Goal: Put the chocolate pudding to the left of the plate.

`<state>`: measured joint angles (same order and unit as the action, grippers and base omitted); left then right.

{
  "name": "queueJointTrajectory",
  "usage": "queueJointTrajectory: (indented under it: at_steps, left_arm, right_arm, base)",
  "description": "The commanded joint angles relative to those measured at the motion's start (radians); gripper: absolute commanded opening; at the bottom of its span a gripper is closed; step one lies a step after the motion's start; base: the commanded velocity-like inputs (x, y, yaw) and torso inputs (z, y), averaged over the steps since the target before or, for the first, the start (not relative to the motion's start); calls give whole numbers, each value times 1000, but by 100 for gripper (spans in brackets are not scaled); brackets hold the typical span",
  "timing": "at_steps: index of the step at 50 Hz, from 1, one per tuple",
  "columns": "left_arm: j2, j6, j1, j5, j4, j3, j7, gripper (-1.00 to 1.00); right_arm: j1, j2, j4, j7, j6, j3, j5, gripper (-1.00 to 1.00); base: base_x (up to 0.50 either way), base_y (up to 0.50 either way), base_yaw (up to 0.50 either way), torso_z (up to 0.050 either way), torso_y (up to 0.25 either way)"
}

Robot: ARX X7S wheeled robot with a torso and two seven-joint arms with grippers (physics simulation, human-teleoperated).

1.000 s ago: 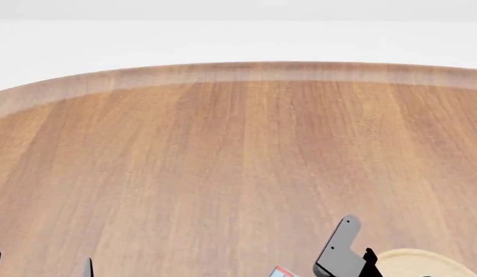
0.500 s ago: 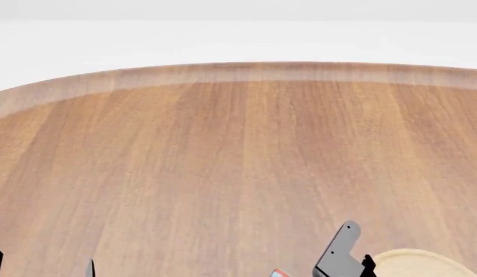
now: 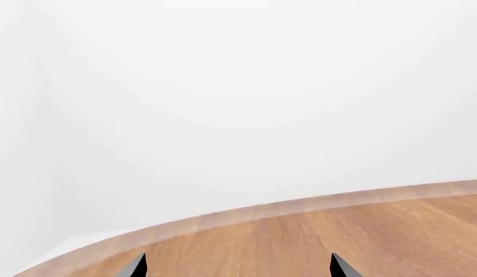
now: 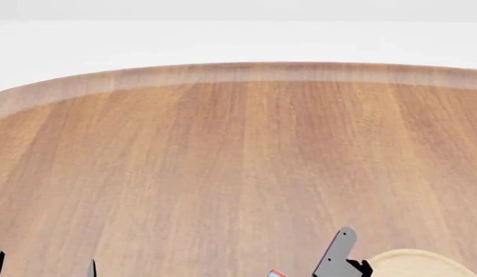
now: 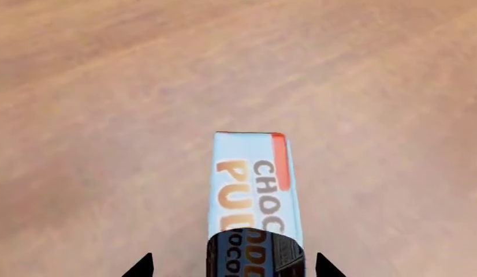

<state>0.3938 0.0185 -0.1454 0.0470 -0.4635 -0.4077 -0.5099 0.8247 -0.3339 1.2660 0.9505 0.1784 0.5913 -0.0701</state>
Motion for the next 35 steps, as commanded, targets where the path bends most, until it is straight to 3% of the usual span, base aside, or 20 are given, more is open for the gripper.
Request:
queueJointTrajectory:
  at_steps: [1,5,9,14,23,30,31,35]
  left_arm:
    - [2,3,0,-2,1,-5,-2,100]
    - [2,3,0,-4,1,-8,-2,100]
    - [4,4,-1,-4,0,-10,-2,100]
    - [7,-6,-6,-7,-16,-14,-4,100]
    - [10,-11,-5,-1,-21,-7,-10,100]
    - [15,-12,-7,5,-30,1,-15,100]
    - [13,-9,-5,7,-23,1,-14,100]
    - [14,-4,-3,1,-17,-2,-16,100]
  right_arm:
    - [-133,-133,-462,15,-227,-31,-29,100]
    - [-174,-223,-790,7,-379,-50,-46,100]
    - [-159,-274,-920,7,-476,-71,-60,100]
    - [-171,-322,-1059,0,-537,-96,-79,100]
    - [-323,-445,-1658,-113,-658,-255,-207,100]
    - [-455,-341,-1760,-463,-657,-278,-5,100]
    - [-527,-308,-1812,-487,-643,-336,-79,100]
    - [-619,-258,-1837,-612,-589,-353,-13,100]
  base:
    - [0,0,0,0,0]
    - [0,0,0,0,0]
    - [0,0,0,0,0]
    - [0,0,0,0,0]
    - [0,0,0,0,0]
    - [0,0,0,0,0]
    - [0,0,0,0,0]
    - [0,0,0,0,0]
